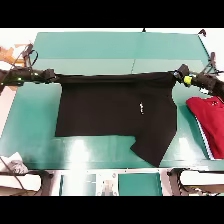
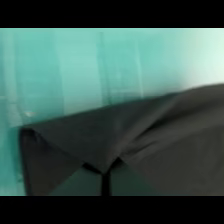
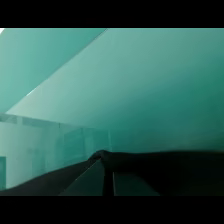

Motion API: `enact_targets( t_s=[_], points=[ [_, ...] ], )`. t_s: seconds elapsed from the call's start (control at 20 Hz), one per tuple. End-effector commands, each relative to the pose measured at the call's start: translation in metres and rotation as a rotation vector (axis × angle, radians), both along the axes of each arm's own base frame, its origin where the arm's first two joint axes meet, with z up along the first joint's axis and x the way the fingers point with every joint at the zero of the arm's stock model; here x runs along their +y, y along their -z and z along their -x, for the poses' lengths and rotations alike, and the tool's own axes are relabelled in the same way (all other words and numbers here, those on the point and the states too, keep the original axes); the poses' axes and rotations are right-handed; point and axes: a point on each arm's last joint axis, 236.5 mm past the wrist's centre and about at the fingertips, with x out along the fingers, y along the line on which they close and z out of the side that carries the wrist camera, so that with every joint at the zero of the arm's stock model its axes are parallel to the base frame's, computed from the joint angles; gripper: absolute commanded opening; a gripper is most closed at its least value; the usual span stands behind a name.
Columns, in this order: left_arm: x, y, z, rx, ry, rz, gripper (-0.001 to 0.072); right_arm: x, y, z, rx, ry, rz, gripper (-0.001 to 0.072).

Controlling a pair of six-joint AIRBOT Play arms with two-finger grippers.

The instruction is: Fold the shirts.

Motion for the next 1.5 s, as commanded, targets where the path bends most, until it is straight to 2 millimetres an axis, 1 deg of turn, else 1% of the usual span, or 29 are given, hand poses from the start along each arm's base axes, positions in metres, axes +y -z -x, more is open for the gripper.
enact_targets(
  t_s=[0.0, 0.1, 0.2, 0.3, 0.35, 0.45, 0.5, 0.6, 0.75, 0.85, 0.95, 1.1, 1.2, 1.3, 1.45],
  points=[
    [0.016, 0.014, -0.035, -0.048, -0.076, -0.006, 0.0021, -0.012, 0.011, -0.045, -0.008, 0.021, -0.035, 0.0012],
    [0.022, -0.004, -0.049, -0.101, -0.097, -0.019, 0.0021, -0.017, -0.002, -0.060, -0.045, 0.022, -0.026, 0.0012],
    [0.024, -0.018, -0.056, -0.133, -0.101, -0.023, 0.0021, -0.019, -0.015, -0.067, -0.076, 0.022, -0.015, 0.0012],
    [0.024, -0.027, -0.060, -0.156, -0.101, -0.026, 0.0021, -0.021, -0.025, -0.070, -0.096, 0.022, -0.007, 0.0012],
    [0.025, -0.030, -0.061, -0.161, -0.101, -0.027, 0.0021, -0.021, -0.026, -0.071, -0.100, 0.021, -0.005, 0.0012],
    [0.024, -0.029, -0.061, -0.159, -0.098, -0.028, 0.0022, -0.018, -0.022, -0.068, -0.086, -0.002, 0.006, 0.0012],
    [0.023, -0.027, -0.058, -0.150, -0.086, -0.028, 0.0022, -0.015, -0.017, -0.064, -0.070, -0.028, 0.023, 0.0012],
    [0.018, -0.020, -0.049, -0.116, -0.043, -0.041, 0.0022, -0.013, 0.003, -0.048, 0.016, -0.080, 0.062, 0.0012],
    [0.012, 0.000, -0.022, 0.001, 0.037, -0.069, 0.0022, -0.026, 0.042, -0.011, 0.215, -0.134, 0.132, 0.0011],
    [0.011, 0.013, -0.005, 0.082, 0.072, -0.086, 0.0022, -0.034, 0.062, 0.013, 0.322, -0.179, 0.190, 0.0010],
    [0.008, 0.027, 0.010, 0.149, 0.084, -0.071, 0.0021, -0.035, 0.078, 0.029, 0.386, -0.213, 0.217, 0.0011],
    [0.004, 0.060, 0.034, 0.244, 0.080, -0.052, 0.0022, -0.028, 0.101, 0.045, 0.440, -0.220, 0.195, 0.0011],
    [0.002, 0.076, 0.047, 0.292, 0.074, -0.040, 0.0022, -0.027, 0.116, 0.054, 0.468, -0.217, 0.188, 0.0011],
    [0.001, 0.083, 0.052, 0.310, 0.069, -0.034, 0.0022, -0.026, 0.124, 0.059, 0.482, -0.211, 0.182, 0.0012],
    [-0.003, 0.082, 0.051, 0.316, 0.058, -0.001, 0.0022, -0.025, 0.124, 0.059, 0.482, -0.208, 0.177, 0.0012]
  ],
)
